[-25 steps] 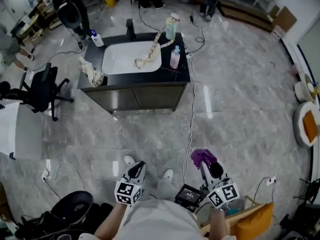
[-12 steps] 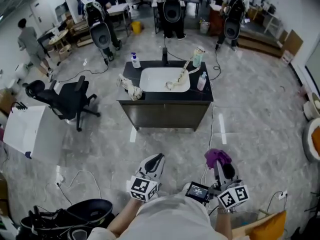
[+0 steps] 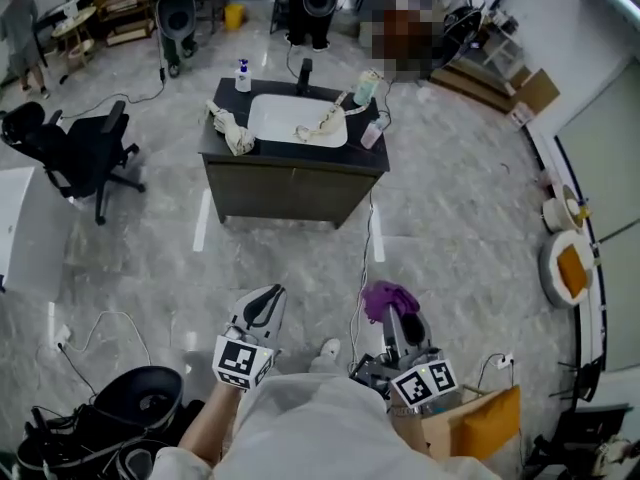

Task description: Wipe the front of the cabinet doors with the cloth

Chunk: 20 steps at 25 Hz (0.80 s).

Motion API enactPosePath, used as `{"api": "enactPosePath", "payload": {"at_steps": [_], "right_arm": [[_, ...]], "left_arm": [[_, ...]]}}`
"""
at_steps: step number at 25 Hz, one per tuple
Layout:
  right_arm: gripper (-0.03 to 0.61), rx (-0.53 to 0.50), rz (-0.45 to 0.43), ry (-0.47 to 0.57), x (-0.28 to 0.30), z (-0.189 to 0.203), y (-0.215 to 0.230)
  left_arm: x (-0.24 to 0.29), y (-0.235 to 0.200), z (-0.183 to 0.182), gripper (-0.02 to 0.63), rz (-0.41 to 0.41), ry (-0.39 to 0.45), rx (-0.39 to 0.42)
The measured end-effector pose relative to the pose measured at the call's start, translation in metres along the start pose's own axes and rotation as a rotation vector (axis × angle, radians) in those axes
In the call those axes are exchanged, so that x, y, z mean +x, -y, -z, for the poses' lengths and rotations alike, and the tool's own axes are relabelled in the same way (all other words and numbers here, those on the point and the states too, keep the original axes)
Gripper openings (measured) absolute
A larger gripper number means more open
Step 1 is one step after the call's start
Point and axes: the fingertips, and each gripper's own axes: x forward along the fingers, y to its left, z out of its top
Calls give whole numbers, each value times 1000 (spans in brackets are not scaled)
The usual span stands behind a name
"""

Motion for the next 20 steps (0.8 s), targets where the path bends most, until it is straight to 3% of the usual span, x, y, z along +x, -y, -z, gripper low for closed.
{"api": "enactPosePath", "payload": {"at_steps": [6,10,14,20], "right_arm": [[142,-46,-51,-17,-25,12,8],[142,-54,-97,-18,-43,1,21],[142,-44,-115,-39,-74,-5,61],[143,-30,-148,-117,-122,-15,140]], "left_arm": [[-1,51,-10,32,45,54,47],[-8,87,-9,32,-6,20,56],[-1,129,12,32,-76,-20,-2],[30,218,-3,32,-104,-2,-22]]}}
